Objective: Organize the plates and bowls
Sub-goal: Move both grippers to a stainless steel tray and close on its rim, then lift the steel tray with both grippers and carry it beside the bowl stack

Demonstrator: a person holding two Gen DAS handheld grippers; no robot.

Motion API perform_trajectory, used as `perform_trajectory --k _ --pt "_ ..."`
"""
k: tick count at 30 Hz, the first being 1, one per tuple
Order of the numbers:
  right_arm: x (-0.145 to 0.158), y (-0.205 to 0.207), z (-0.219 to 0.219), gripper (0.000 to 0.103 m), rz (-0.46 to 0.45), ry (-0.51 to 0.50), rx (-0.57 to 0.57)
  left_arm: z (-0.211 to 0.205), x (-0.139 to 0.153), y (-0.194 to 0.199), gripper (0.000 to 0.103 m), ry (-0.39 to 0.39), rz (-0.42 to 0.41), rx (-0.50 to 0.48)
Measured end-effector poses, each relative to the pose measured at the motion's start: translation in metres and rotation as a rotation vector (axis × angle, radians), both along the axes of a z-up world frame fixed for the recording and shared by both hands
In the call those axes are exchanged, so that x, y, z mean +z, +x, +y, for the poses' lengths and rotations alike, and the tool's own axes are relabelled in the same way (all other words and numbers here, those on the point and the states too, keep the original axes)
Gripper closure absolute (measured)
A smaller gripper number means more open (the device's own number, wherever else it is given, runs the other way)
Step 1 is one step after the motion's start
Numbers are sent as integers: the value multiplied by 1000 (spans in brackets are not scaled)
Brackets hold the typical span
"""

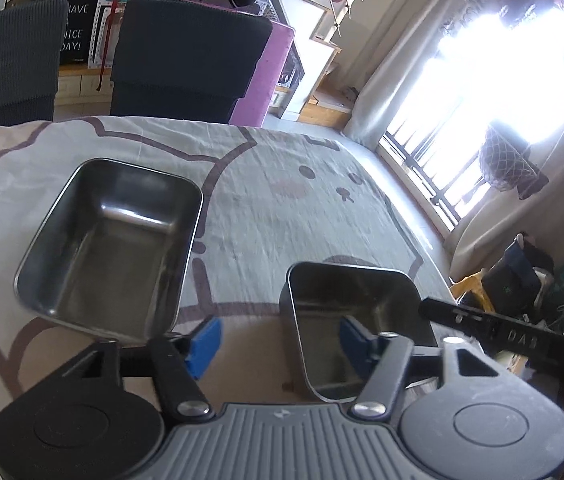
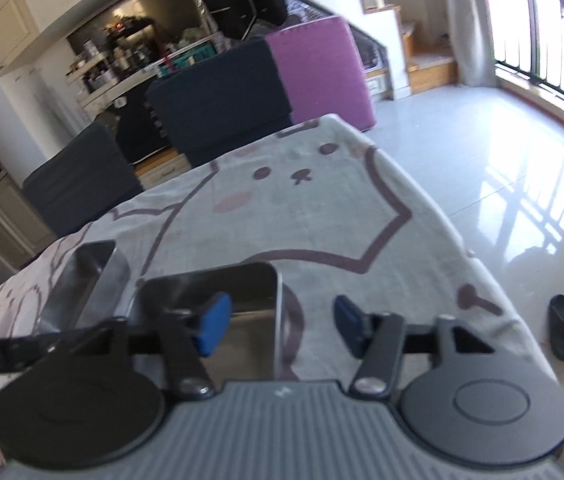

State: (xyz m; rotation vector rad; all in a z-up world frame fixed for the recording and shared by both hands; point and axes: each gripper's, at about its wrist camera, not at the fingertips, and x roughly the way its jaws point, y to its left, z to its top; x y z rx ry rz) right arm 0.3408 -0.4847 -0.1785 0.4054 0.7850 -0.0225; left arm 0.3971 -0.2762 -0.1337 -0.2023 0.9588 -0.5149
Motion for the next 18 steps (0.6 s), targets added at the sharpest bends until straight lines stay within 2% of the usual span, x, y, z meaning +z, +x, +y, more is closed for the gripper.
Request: perform_trajectory --k 7,10,11,13,14,18 --pt "-1 9 10 71 60 -27 35 -10 -8 12 58 1 39 -21" --pt "-3 11 11 86 72 -20 51 -13 -13 12 64 3 53 -30" --pt "-3 11 11 89 73 -27 51 -14 -14 13 67 0 60 -31" --pt "-3 11 13 92 71 -41 54 -15 -17 14 90 -4 71 -39" --pt "-3 11 14 94 70 -45 58 -17 -18 14 95 2 72 -44" --pt "-3 6 18 96 68 -72 80 -19 -17 11 97 26 58 -59"
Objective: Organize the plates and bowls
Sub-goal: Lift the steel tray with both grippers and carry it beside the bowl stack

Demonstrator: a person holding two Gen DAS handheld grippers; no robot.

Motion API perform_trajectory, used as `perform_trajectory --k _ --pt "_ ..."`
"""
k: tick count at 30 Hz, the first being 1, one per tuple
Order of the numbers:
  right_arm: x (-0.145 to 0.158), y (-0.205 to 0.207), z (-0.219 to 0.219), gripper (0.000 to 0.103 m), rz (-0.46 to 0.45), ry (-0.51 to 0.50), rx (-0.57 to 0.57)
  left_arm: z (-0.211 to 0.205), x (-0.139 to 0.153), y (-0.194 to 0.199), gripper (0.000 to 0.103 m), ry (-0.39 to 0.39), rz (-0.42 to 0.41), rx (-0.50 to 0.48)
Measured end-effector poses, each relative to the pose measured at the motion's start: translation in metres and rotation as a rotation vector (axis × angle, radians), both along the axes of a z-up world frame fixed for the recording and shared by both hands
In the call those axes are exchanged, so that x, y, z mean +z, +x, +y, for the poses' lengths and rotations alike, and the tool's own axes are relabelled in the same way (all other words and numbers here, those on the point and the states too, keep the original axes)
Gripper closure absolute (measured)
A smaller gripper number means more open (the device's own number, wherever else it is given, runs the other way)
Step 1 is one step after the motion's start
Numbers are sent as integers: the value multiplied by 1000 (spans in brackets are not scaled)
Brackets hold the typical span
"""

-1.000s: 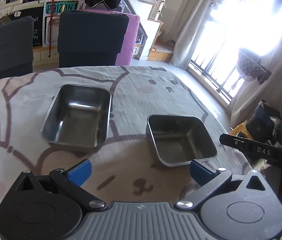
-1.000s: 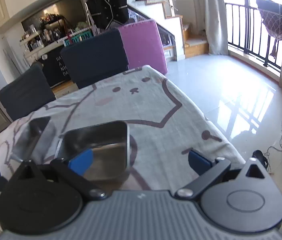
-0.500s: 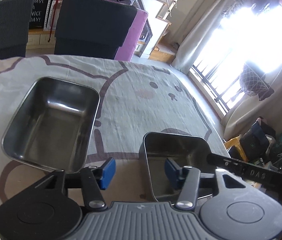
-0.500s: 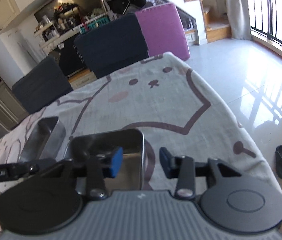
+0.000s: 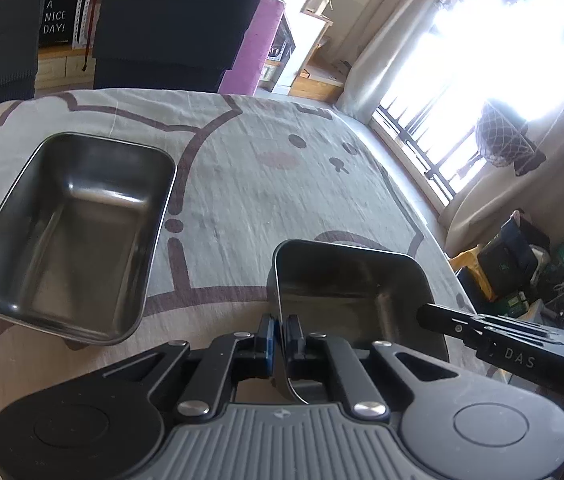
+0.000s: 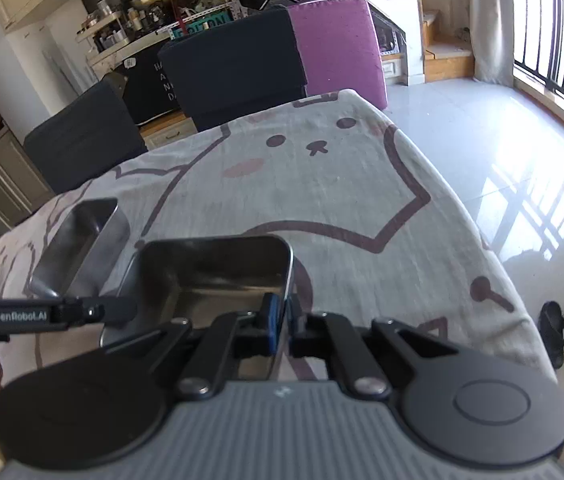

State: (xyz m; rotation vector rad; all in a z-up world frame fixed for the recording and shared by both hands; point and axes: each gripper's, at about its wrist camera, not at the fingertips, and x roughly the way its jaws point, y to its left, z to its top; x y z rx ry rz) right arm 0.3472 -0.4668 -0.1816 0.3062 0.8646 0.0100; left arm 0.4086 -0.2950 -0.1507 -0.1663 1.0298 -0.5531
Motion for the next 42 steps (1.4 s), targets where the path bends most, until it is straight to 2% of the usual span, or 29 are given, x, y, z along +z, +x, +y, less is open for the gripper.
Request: perform_trajectory --k 5,8,11,18,25,31,35,42 --pt "1 -8 2 97 -8 12 -11 2 8 -7 99 5 -17 -8" --pt "8 -15 8 97 -28 -22 1 4 19 -14 99 16 -43 -23" --pt "19 -24 10 97 -41 -2 -16 10 33 -23 99 14 -49 -30" --pt "58 -57 23 97 -84 55 -36 39 79 -56 99 12 -117 -35" --pt "97 -91 63 97 -121 87 -1 93 123 -101 99 6 -190 -7" --pt "124 -123 112 97 -170 97 40 147 147 -140 99 18 -238 21" --pt "132 -139 146 97 -178 124 87 191 159 -169 99 26 -264 59" --pt "130 -156 213 96 -160 166 190 268 162 -207 99 25 -270 152"
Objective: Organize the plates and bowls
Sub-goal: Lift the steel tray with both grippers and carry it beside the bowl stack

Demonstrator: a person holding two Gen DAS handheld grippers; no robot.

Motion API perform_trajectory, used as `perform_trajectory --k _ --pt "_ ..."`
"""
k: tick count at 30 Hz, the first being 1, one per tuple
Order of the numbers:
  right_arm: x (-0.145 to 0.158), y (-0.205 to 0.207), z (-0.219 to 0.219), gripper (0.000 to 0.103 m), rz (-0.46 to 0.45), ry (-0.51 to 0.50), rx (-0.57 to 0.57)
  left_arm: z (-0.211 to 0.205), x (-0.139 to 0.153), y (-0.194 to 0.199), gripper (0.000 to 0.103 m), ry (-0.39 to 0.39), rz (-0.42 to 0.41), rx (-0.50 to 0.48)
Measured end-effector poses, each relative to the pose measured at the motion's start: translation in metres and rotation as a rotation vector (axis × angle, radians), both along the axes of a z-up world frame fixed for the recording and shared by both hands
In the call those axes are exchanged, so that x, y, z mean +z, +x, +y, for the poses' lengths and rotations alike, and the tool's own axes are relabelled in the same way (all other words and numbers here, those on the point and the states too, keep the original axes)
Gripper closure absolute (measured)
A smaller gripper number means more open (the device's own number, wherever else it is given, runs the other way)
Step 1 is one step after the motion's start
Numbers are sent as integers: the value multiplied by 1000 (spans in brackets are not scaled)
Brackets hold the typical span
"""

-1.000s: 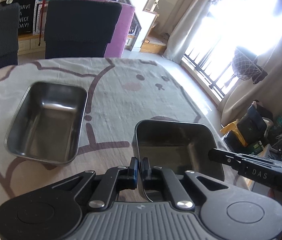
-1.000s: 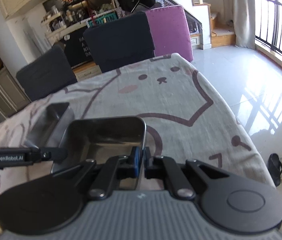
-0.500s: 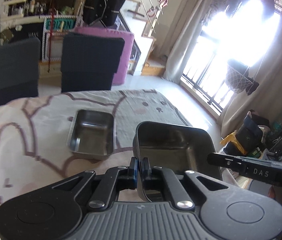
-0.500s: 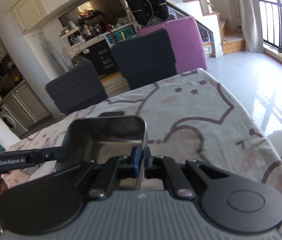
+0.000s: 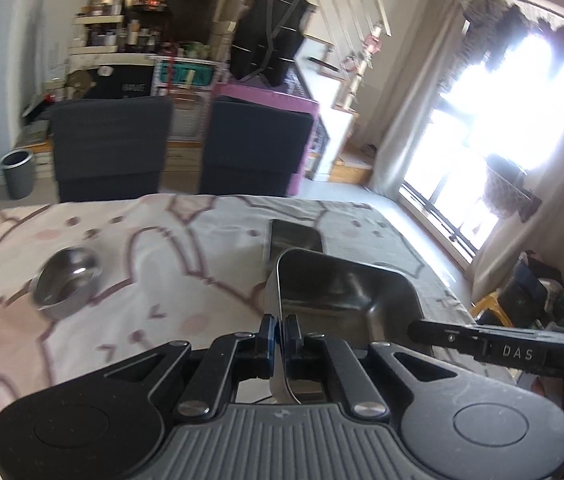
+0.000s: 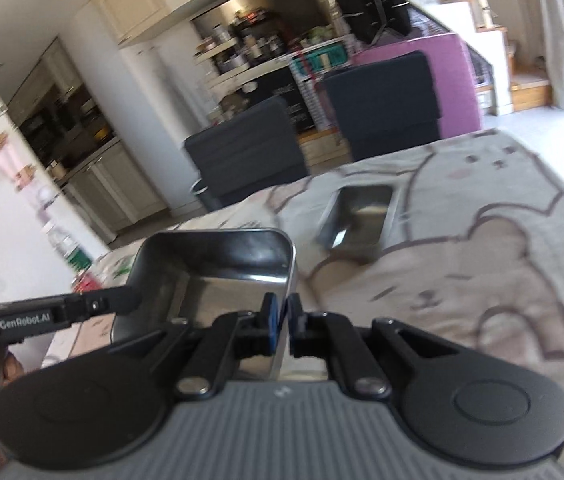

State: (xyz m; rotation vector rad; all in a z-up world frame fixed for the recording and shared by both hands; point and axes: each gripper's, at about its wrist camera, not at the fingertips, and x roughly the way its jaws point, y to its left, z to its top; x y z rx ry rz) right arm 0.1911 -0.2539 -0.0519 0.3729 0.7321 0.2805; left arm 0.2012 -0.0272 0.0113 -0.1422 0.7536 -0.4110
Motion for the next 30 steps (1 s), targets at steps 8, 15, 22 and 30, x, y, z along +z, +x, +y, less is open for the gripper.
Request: perform_trajectory --k 8,15,22,30 --pt "-14 -1 73 96 34 6 109 72 -16 -33 99 16 21 92" --pt "-39 6 131 95 92 -16 221 129 -40 -49 99 11 69 184" --pt "-62 8 194 94 162 -37 307 166 -58 -57 98 60 125 272" --pt "-80 13 234 94 222 -47 352 188 -77 -59 98 120 179 319"
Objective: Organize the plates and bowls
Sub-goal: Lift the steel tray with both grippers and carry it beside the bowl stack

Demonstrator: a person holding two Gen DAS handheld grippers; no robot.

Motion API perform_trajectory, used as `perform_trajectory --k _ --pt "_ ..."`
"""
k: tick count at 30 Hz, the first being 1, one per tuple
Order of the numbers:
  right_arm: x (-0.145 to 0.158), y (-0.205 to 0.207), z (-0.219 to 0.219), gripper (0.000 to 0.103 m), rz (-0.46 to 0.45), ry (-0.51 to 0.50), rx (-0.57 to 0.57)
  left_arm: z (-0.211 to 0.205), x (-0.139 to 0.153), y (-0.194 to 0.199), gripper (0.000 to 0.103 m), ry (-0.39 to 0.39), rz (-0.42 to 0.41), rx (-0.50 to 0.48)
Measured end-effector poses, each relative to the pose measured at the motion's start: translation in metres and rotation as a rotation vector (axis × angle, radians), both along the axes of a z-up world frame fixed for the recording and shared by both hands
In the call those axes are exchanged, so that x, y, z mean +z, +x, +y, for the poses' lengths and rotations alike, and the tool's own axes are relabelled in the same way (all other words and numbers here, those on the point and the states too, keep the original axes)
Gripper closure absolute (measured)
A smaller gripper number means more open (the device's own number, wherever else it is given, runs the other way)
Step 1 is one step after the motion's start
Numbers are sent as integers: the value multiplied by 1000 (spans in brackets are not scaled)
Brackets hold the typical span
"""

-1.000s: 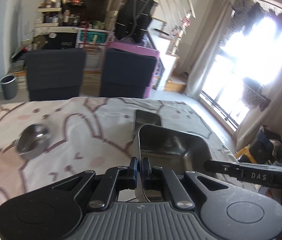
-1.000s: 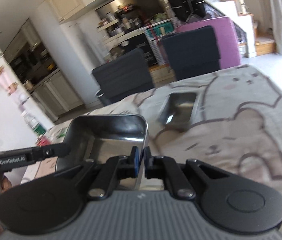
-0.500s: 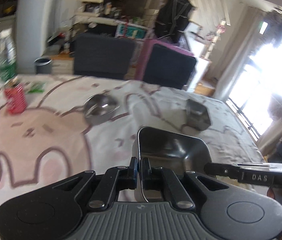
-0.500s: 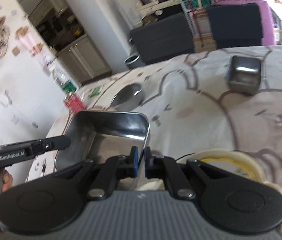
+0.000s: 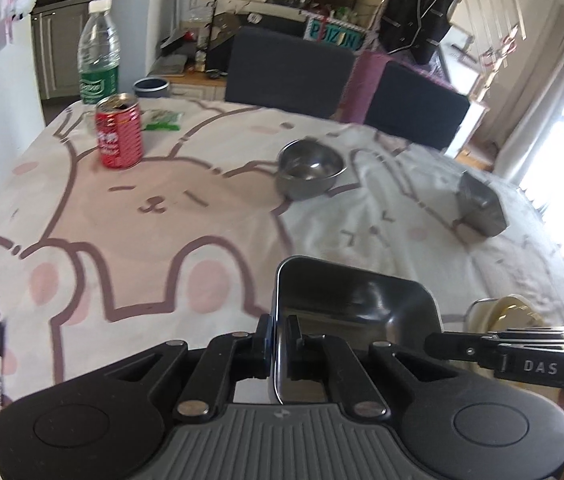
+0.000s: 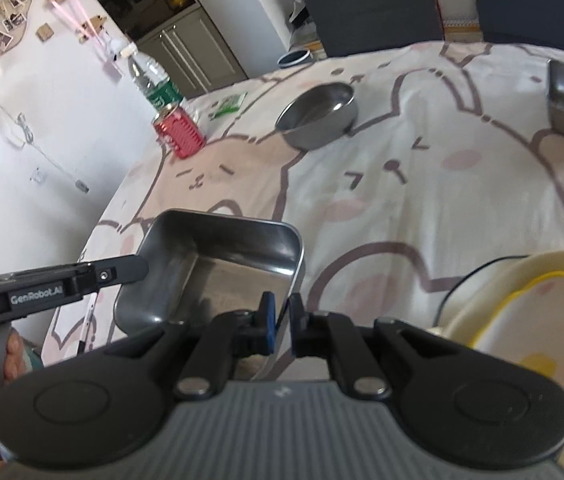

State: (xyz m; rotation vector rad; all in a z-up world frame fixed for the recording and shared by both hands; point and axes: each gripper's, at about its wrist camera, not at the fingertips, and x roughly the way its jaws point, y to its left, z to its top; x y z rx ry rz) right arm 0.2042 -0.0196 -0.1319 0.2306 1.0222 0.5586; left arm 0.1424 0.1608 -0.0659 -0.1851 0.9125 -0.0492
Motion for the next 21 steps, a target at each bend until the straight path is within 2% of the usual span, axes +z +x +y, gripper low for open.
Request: perform_trajectory --k 10,15,21 --pt "-20 8 31 94 9 -55 30 7 -30 17 98 102 108 7" --pt "-26 14 38 94 23 -70 40 11 -34 21 96 110 132 12" --pt "-31 17 42 94 32 -67 46 16 -32 20 91 80 133 18"
